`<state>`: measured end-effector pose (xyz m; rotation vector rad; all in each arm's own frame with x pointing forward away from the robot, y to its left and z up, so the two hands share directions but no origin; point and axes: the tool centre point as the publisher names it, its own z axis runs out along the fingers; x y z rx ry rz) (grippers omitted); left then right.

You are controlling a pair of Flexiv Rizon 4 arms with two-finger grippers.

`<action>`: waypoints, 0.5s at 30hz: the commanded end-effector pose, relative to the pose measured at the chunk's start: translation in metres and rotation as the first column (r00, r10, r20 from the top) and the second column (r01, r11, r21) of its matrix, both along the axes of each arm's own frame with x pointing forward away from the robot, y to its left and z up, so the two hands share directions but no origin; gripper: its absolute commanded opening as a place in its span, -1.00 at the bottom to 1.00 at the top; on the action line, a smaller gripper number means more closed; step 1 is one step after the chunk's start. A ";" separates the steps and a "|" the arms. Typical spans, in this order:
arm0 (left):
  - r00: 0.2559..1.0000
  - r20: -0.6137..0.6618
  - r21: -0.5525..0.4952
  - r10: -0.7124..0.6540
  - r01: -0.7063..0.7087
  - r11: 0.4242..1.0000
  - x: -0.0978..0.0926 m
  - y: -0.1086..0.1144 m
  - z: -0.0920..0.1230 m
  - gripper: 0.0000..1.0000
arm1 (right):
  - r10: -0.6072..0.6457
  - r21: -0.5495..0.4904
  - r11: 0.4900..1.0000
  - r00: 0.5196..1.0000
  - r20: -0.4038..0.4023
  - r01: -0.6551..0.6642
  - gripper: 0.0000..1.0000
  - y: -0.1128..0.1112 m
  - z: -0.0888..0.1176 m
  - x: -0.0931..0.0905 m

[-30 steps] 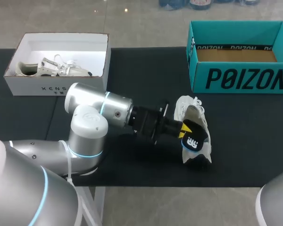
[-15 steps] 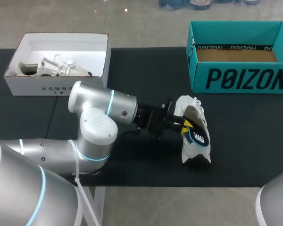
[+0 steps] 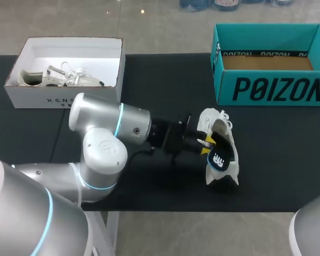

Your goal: Take the shoe out of the shoebox, open the shoe tongue, remove and reinsert the insole, then place the shoe into the shoebox

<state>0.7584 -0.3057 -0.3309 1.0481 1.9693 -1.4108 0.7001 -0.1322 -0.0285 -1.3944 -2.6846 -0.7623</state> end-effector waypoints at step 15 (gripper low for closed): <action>0.997 -0.016 -0.006 -0.077 0.077 0.997 -0.007 -0.020 0.000 -0.69 | 0.002 -0.002 1.000 1.000 -0.007 -0.002 1.00 0.000 0.001 0.003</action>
